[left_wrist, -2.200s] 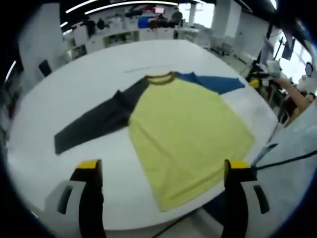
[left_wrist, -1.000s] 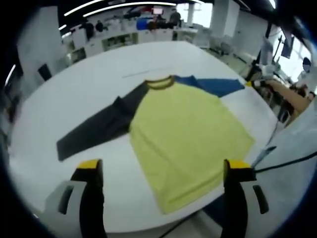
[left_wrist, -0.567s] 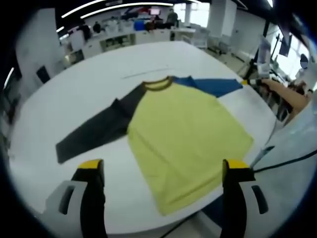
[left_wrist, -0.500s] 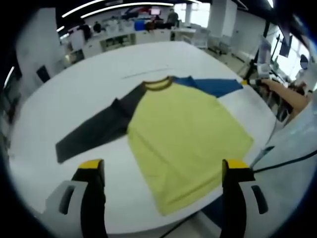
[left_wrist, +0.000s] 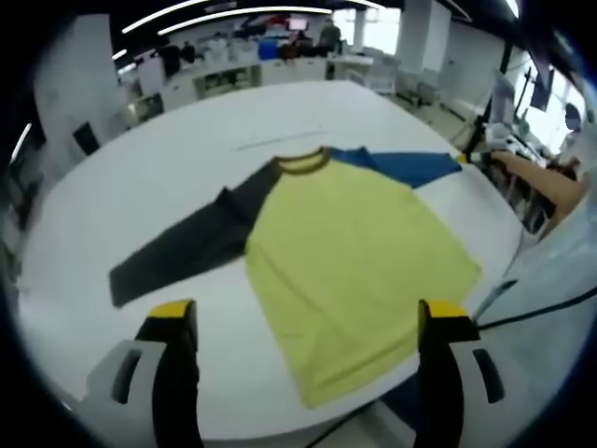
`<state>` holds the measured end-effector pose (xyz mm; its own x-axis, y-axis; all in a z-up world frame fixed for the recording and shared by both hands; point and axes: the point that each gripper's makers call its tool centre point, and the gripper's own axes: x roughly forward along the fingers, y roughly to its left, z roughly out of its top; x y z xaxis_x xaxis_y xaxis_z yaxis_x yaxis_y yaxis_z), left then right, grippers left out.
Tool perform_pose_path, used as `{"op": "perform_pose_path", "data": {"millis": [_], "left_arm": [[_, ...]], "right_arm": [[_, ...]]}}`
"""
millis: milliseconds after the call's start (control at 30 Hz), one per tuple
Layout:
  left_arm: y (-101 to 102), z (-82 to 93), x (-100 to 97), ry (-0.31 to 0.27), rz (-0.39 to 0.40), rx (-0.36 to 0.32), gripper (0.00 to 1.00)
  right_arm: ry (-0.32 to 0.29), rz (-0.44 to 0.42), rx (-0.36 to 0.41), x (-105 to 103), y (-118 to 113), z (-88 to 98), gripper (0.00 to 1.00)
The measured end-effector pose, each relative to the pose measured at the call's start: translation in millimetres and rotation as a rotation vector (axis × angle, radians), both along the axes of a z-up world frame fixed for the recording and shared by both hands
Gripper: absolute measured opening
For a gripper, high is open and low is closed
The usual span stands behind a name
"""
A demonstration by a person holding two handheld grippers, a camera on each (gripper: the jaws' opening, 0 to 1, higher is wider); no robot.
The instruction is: Fold the garment on the visible template until the final outline fits inside the template.
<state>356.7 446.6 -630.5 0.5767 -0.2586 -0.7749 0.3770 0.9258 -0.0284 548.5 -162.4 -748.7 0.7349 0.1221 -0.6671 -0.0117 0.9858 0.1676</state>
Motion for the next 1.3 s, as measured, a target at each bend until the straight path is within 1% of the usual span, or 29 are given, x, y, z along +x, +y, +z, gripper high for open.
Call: {"op": "perform_pose_path", "data": {"millis": [100, 200, 300, 400, 500, 600, 767, 900, 933, 1000, 1033, 1067, 1300], "left_arm": [[0, -0.1, 0.6, -0.002, 0.000, 0.005, 0.92], [-1, -0.1, 1.2, -0.002, 0.005, -0.002, 0.92], [-2, -0.9, 0.8, 0.005, 0.003, -0.002, 0.91], [-2, -1.5, 0.7, 0.009, 0.002, 0.000, 0.91], [-3, 0.1, 2.1, 0.001, 0.006, -0.012, 0.91], [-2, -0.1, 2.6, 0.003, 0.005, -0.010, 0.91], [-1, -1.1, 3.5, 0.012, 0.008, -0.011, 0.90], [-2, -2.1, 4.9, 0.020, 0.002, -0.009, 0.90], [-2, -1.9, 5.4, 0.020, 0.000, -0.010, 0.90], [-3, -1.4, 6.9, 0.019, -0.005, -0.011, 0.90], [-2, -1.2, 8.0, 0.018, -0.006, -0.009, 0.89], [-2, -0.9, 8.9, 0.017, -0.007, -0.007, 0.89], [-3, -0.7, 12.6, 0.016, -0.017, -0.011, 0.89]], "right_arm": [[-0.001, -0.007, -0.010, 4, -6, -1.8, 0.32], [0.001, -0.007, -0.023, 7, -11, -5.0, 0.32], [0.010, -0.001, -0.067, 8, -19, -9.5, 0.28], [0.011, -0.011, -0.066, 10, -21, -11.8, 0.28], [0.008, -0.015, -0.068, 10, -20, -12.1, 0.25], [0.019, -0.016, -0.070, 12, -21, -16.9, 0.25], [0.019, -0.025, -0.067, 13, -22, -16.5, 0.22], [0.036, 0.007, -0.128, 13, -25, -18.3, 0.17], [0.039, 0.013, -0.130, 13, -24, -18.4, 0.17], [0.045, 0.021, -0.143, 14, -22, -18.1, 0.22], [0.048, 0.029, -0.153, 13, -20, -17.2, 0.22], [0.057, 0.045, -0.178, 13, -20, -17.6, 0.22], [0.089, 0.048, -0.182, 6, -9, -12.6, 0.22]]}}
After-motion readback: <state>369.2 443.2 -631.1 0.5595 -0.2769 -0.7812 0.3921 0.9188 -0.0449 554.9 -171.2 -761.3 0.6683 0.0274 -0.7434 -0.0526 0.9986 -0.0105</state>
